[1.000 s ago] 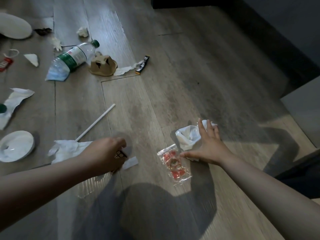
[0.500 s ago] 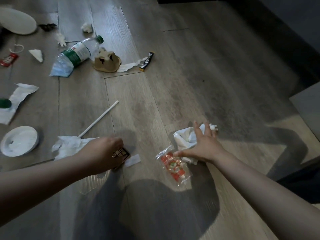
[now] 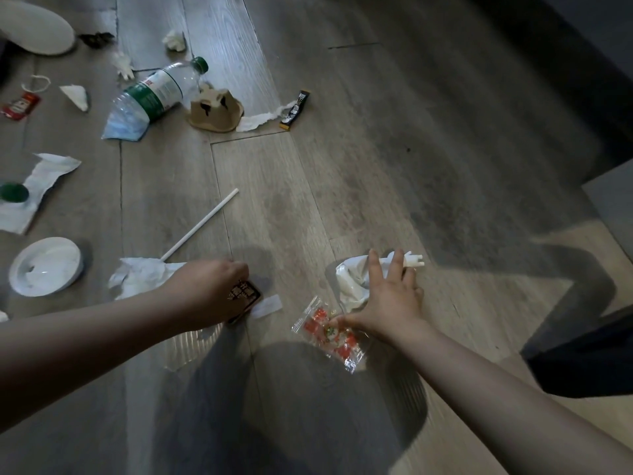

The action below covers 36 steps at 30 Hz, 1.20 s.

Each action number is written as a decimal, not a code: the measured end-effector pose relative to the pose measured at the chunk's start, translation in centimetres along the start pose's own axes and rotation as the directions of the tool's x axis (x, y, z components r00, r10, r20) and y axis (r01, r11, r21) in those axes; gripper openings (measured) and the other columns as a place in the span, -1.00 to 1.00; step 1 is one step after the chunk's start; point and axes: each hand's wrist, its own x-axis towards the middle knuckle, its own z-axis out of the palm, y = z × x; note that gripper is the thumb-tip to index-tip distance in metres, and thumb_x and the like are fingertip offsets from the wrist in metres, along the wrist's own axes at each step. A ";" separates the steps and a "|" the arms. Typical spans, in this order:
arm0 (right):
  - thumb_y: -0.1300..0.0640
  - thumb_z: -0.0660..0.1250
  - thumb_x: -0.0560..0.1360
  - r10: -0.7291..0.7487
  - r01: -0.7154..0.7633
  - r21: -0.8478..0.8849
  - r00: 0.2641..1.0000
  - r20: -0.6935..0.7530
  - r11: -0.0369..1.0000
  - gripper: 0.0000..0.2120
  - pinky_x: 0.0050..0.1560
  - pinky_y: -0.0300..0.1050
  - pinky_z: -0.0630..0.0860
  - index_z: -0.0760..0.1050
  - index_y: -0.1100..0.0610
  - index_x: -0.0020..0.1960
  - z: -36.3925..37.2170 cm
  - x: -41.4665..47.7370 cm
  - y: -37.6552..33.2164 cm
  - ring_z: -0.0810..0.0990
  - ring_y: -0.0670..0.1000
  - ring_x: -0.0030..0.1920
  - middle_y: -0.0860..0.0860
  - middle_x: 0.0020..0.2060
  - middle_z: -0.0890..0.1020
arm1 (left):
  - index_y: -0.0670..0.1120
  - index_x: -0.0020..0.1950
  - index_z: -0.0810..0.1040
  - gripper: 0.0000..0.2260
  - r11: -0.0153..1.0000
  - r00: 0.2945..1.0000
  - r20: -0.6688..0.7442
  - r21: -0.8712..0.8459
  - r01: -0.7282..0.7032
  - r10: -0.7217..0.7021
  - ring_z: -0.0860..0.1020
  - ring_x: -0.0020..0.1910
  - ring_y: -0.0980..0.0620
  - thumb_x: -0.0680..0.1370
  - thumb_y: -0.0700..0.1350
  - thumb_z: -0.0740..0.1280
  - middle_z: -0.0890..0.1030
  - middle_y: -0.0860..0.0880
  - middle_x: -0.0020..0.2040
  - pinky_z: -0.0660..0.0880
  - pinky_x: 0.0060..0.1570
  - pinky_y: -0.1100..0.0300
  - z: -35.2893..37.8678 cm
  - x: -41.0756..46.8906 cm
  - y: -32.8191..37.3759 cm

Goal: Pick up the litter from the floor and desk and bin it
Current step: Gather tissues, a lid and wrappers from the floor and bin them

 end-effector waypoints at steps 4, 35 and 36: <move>-0.43 0.48 0.12 -0.016 0.023 0.074 0.995 -0.094 0.997 0.15 0.38 0.06 0.24 0.05 0.02 0.49 0.2 -0.1 0.0 0.09 0.26 0.43 0.14 0.48 -0.01 | -0.02 0.06 0.51 -0.79 1.000 1.000 -0.002 -0.016 0.002 -0.002 0.56 -0.08 0.04 0.51 0.06 0.32 0.58 0.03 -0.01 0.49 -0.16 0.17 0.4 0.0 -0.3; -0.26 0.50 0.22 -0.019 0.019 0.181 1.000 -0.004 0.983 0.13 0.44 0.10 0.14 -0.09 -0.04 0.56 0.3 -3.1 -0.9 0.00 0.23 0.50 0.08 0.52 0.02 | -0.06 0.09 0.54 -0.79 0.997 0.996 -0.046 -0.043 0.069 -0.071 0.56 -0.06 -0.04 0.51 -0.01 0.32 0.61 -0.02 0.00 0.53 -0.07 0.04 -0.7 -1.8 -0.8; -0.31 0.49 0.21 -0.042 0.042 0.155 0.999 -0.001 0.987 0.18 0.47 0.18 0.03 -0.17 -0.06 0.56 0.5 -3.4 -0.9 -0.19 0.23 0.53 0.07 0.55 -0.12 | -0.06 0.11 0.55 -0.78 0.997 0.996 -0.049 -0.044 0.070 -0.072 0.57 -0.05 -0.04 0.51 -0.01 0.32 0.61 -0.03 0.01 0.53 -0.06 0.03 -0.8 -1.8 -0.8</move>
